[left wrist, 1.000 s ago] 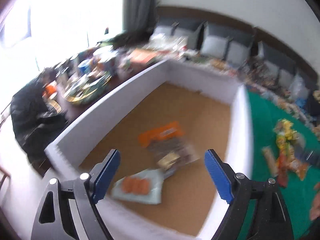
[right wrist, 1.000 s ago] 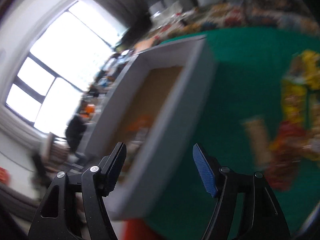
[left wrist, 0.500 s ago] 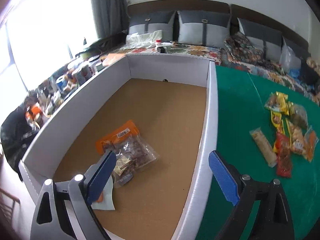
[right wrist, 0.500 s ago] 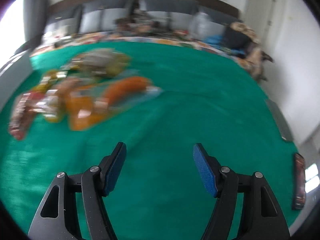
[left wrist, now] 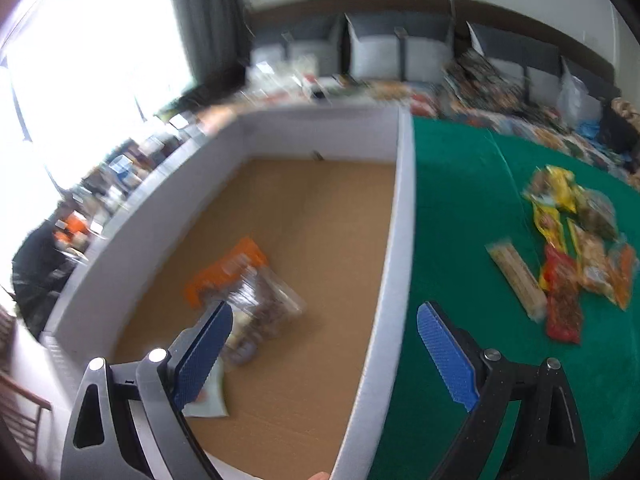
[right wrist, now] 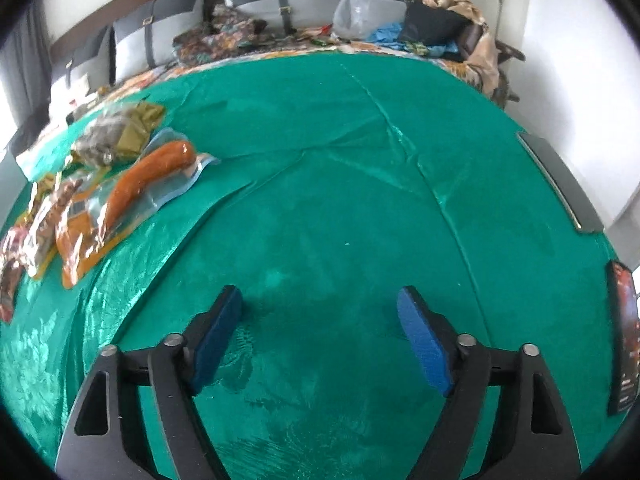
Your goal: Organize snacks
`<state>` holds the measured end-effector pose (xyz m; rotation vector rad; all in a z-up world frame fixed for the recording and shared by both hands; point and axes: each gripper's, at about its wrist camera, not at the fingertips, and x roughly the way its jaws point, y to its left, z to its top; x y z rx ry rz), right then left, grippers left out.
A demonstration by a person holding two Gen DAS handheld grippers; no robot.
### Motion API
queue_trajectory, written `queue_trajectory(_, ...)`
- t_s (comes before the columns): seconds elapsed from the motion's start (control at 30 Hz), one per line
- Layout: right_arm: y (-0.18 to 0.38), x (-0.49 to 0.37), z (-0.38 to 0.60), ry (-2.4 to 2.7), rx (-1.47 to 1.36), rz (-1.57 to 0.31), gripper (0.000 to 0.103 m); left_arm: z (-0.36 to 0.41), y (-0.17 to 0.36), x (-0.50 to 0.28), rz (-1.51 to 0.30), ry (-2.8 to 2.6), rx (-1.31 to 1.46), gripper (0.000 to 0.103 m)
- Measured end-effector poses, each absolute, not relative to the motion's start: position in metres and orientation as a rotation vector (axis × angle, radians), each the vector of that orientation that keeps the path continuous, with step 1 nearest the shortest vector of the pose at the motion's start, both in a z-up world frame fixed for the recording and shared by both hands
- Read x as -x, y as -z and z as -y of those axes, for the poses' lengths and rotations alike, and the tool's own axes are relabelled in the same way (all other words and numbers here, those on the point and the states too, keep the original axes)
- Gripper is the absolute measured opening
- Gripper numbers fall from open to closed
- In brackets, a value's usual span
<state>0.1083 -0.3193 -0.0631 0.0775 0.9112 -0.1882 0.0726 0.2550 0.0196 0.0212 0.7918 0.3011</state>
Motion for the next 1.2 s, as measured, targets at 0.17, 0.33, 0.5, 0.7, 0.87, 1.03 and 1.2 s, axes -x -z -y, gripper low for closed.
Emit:
queue_trajectory(0.17, 0.066, -0.109, 0.320, 0.183, -0.084, -0.910, 0.086, -0.206, -0.071, -0.036, -0.510, -0.348, -0.098, 0.100)
queue_trajectory(0.33, 0.067, -0.109, 0.320, 0.185, -0.085, -0.910, 0.086, -0.142, -0.085, -0.030, -0.507, -0.140, -0.109, 0.103)
queue_trajectory(0.5, 0.067, -0.108, 0.320, 0.186, -0.086, -0.909, 0.086, -0.083, -0.038, -0.041, -0.692, 0.055, -0.075, 0.103)
queue_trajectory(0.7, 0.067, -0.108, 0.320, 0.187, -0.087, -0.909, 0.086, -0.046, 0.041, -0.064, -0.963, 0.159, -0.039, 0.103)
queue_trajectory(0.87, 0.066, -0.108, 0.320, 0.187, -0.087, -0.909, 0.086, -0.049, 0.069, -0.073, -1.028, 0.106, -0.055, 0.103)
queue_trajectory(1.03, 0.066, -0.108, 0.320, 0.188, -0.087, -0.909, 0.086, -0.065, 0.078, -0.073, -1.052, 0.083, -0.004, 0.103)
queue_trajectory(1.2, 0.067, -0.108, 0.320, 0.189, -0.088, -0.909, 0.087, -0.084, 0.079, -0.084, -1.071, 0.072, 0.068, 0.103)
